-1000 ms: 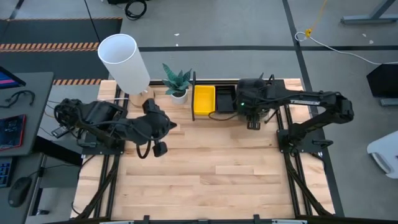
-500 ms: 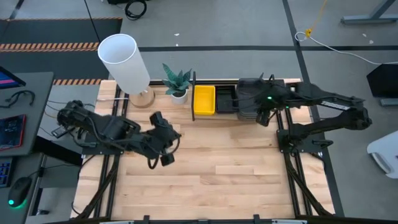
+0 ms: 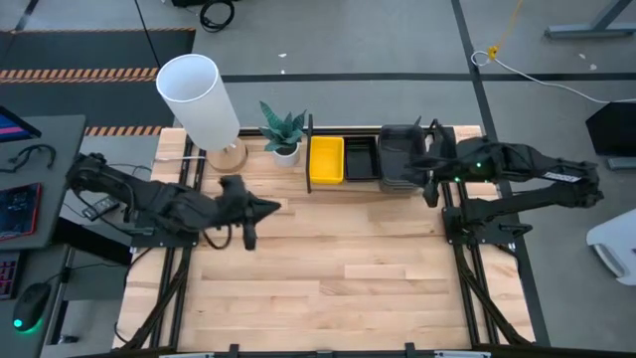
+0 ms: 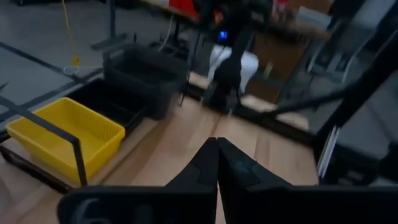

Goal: Stack baskets on shelf by color
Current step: Return to Home Position

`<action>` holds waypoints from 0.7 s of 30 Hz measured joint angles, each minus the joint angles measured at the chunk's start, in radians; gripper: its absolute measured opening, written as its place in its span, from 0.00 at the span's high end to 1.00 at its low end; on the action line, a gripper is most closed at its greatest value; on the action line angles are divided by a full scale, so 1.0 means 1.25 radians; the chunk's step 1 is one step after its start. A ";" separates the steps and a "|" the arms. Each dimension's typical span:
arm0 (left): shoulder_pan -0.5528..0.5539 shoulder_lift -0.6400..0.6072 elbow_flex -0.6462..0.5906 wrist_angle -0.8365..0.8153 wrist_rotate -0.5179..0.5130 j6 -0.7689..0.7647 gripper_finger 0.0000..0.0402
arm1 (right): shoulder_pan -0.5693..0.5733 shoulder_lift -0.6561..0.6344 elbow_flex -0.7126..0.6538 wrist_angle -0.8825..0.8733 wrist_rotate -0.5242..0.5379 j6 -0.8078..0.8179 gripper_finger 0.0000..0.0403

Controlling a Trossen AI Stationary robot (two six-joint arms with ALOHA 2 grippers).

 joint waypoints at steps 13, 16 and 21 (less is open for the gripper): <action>0.048 -0.319 -0.365 0.311 -0.023 -0.063 0.99 | 0.109 -0.125 -0.295 0.342 0.027 0.130 0.59; 0.048 -0.387 -0.432 0.343 -0.050 -0.080 0.99 | 0.132 -0.156 -0.342 0.391 0.063 0.141 0.59; 0.048 -0.486 -0.538 0.409 -0.083 -0.110 0.99 | 0.154 -0.219 -0.411 0.445 0.079 0.172 0.59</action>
